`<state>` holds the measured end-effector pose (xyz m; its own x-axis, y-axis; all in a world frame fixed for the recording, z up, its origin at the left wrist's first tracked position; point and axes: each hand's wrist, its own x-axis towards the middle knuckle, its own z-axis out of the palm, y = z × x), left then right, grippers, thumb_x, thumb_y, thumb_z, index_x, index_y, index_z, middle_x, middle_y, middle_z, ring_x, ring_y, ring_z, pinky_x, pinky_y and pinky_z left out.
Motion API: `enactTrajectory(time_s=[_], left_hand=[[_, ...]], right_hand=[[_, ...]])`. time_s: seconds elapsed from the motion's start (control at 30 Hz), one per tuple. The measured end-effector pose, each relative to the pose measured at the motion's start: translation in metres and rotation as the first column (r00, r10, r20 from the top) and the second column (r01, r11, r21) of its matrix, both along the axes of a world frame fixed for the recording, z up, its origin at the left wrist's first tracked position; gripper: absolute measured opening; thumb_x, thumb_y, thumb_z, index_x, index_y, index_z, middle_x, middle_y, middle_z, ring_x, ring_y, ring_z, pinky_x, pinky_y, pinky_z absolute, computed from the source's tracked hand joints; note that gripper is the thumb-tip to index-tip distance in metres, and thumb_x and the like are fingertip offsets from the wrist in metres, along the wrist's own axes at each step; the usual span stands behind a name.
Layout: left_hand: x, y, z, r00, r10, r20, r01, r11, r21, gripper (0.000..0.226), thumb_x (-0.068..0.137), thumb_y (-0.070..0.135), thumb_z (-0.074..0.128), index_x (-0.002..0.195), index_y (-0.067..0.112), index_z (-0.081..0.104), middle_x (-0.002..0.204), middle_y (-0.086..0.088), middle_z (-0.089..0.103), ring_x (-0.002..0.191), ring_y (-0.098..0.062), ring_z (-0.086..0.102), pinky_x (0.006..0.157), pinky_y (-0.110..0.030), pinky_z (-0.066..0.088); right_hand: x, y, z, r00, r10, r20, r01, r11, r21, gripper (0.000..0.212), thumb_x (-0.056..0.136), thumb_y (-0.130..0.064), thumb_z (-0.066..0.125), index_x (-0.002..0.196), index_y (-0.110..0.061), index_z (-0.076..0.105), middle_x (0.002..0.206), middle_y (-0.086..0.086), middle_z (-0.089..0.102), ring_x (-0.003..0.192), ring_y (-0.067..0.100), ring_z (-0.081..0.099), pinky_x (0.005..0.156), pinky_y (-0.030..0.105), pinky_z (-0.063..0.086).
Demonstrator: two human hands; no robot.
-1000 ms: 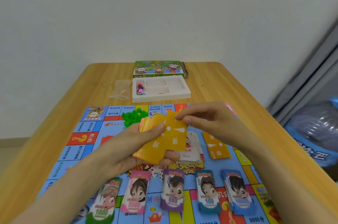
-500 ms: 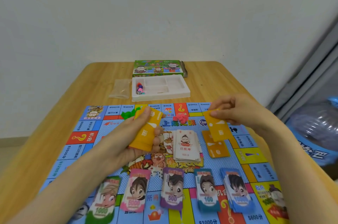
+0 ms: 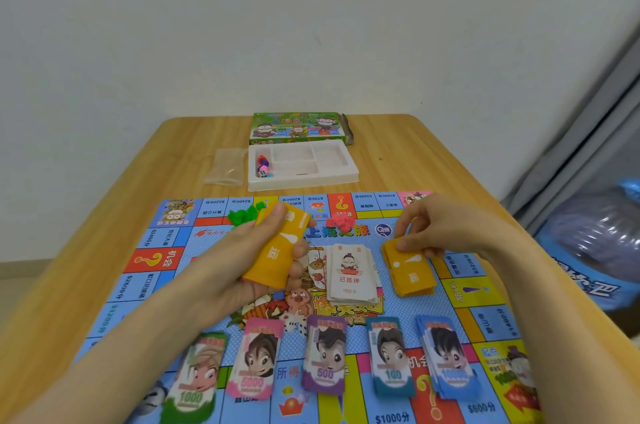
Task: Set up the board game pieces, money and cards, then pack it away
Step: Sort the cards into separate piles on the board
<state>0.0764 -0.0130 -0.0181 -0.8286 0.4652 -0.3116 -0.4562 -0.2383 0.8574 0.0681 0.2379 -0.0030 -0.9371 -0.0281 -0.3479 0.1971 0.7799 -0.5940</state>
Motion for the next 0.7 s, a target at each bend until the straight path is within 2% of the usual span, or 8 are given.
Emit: enactTrajectory(time_s=[0.17,0.4,0.53,0.63,0.7], left_hand=[[0.000,0.000,0.000,1.000,-0.004,0.004,0.004,1.000,-0.001,0.042,0.079,0.040,0.052,0.103,0.008,0.063,0.062,-0.007,0.056,0.043,-0.015,0.052,0.043,-0.024,0.050],[-0.002,-0.001,-0.002,1.000,0.007,0.023,-0.007,1.000,-0.009,0.051,0.076,0.042,0.053,0.109,0.004,0.062,0.064,-0.008,0.059,0.046,-0.017,0.056,0.046,-0.026,0.052],[-0.002,0.000,-0.001,0.999,0.013,0.053,-0.014,1.000,0.026,0.048,0.075,0.041,0.054,0.103,0.003,0.063,0.066,-0.010,0.058,0.050,-0.020,0.058,0.049,-0.028,0.054],[-0.001,0.001,0.000,0.998,0.010,0.068,-0.014,0.999,0.053,0.043,0.076,0.033,0.058,0.107,0.003,0.061,0.068,-0.011,0.057,0.055,-0.023,0.059,0.052,-0.031,0.055],[0.000,0.000,0.003,0.997,-0.015,0.078,0.009,0.996,0.084,0.036,0.077,0.017,0.062,0.109,0.002,0.059,0.071,-0.012,0.057,0.057,-0.025,0.061,0.055,-0.034,0.058]], right_hand=[[-0.002,0.000,-0.005,1.000,-0.003,-0.027,0.004,0.998,0.064,0.012,0.080,-0.019,0.073,0.087,-0.014,0.065,0.068,-0.003,0.062,0.046,-0.001,0.052,0.047,0.011,0.041],[-0.004,-0.002,-0.009,0.999,0.026,-0.022,-0.022,0.984,0.179,0.017,0.078,-0.024,0.075,0.082,-0.013,0.062,0.078,0.001,0.065,0.062,0.009,0.056,0.055,0.019,0.045],[-0.003,-0.002,-0.010,0.998,0.043,-0.047,-0.029,0.968,0.251,0.021,0.077,-0.029,0.076,0.084,-0.016,0.060,0.081,-0.006,0.058,0.069,0.005,0.051,0.059,0.019,0.040],[-0.002,-0.002,-0.011,0.995,0.050,-0.091,-0.022,0.959,0.282,0.024,0.076,-0.033,0.076,0.087,-0.019,0.059,0.083,-0.009,0.053,0.072,0.002,0.047,0.059,0.017,0.037],[-0.003,-0.003,-0.011,0.990,0.033,-0.140,0.007,0.962,0.273,0.025,0.078,-0.038,0.073,0.084,-0.020,0.058,0.080,-0.010,0.051,0.069,0.002,0.045,0.056,0.016,0.033]])
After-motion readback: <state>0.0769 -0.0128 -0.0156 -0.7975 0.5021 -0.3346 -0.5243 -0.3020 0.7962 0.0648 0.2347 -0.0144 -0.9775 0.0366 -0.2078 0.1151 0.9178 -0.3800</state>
